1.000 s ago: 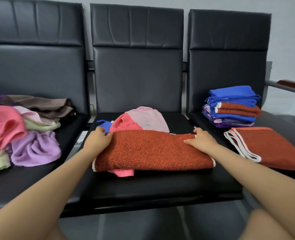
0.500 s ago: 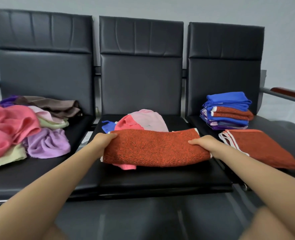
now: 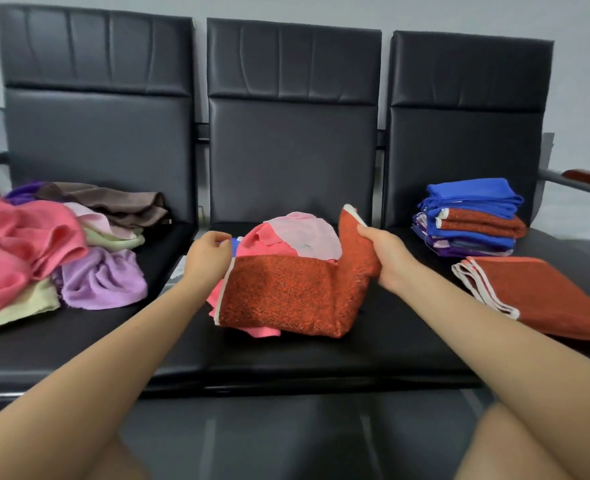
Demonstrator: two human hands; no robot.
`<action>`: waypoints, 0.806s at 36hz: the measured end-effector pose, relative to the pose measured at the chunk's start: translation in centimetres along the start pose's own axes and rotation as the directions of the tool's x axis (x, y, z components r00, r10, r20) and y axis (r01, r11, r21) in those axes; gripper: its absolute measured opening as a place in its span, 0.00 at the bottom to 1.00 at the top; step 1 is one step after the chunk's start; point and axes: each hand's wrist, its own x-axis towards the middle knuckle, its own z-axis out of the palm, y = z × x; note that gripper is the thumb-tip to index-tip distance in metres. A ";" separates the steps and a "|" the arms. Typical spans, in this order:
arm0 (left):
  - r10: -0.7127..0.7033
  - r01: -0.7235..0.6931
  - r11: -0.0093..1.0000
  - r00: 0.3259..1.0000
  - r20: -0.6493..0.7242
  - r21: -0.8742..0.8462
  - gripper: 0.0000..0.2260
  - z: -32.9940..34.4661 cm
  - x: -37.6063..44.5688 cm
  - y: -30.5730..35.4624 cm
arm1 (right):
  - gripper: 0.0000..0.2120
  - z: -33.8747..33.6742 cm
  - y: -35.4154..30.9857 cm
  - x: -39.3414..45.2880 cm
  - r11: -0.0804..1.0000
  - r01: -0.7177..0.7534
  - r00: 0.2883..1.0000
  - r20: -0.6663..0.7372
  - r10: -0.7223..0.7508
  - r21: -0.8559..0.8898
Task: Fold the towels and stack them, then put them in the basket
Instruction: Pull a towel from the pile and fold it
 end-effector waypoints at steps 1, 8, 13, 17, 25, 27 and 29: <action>-0.013 0.013 0.999 1.000 0.009 -0.043 0.12 0.0 0.0 0.3 | 0.08 1.2 0.2 -0.3 1.000 -0.004 0.999 0.043 0.004 -0.015; -0.112 0.137 0.983 0.975 0.189 -0.123 0.08 1.0 0.1 0.6 | 0.09 5.4 3.2 -2.8 0.856 0.097 0.873 0.457 0.172 -0.508; -0.125 0.134 0.991 0.936 0.330 -0.007 0.11 3.1 -0.1 0.4 | 0.10 4.5 3.9 -1.8 0.647 0.399 0.870 0.492 -0.044 -0.649; -0.083 0.033 0.988 0.938 0.336 0.151 0.19 4.1 -0.1 0.6 | 0.10 2.5 4.4 -0.4 0.391 0.470 0.873 0.349 -0.342 -0.791; -0.028 -0.019 0.991 0.937 0.349 0.132 0.10 6.2 -0.7 1.9 | 0.22 -0.2 5.9 1.0 0.633 0.152 0.988 0.101 -0.116 -0.759; 0.005 -0.028 0.997 0.952 0.305 0.070 0.01 5.6 -1.1 2.5 | 0.21 -0.1 5.7 1.4 0.669 0.201 0.977 0.094 -0.192 -0.716; 0.034 -0.027 0.999 0.961 0.273 -0.029 0.03 4.7 -1.2 3.0 | 0.19 0.3 5.2 1.5 0.689 0.239 0.964 0.085 -0.251 -0.684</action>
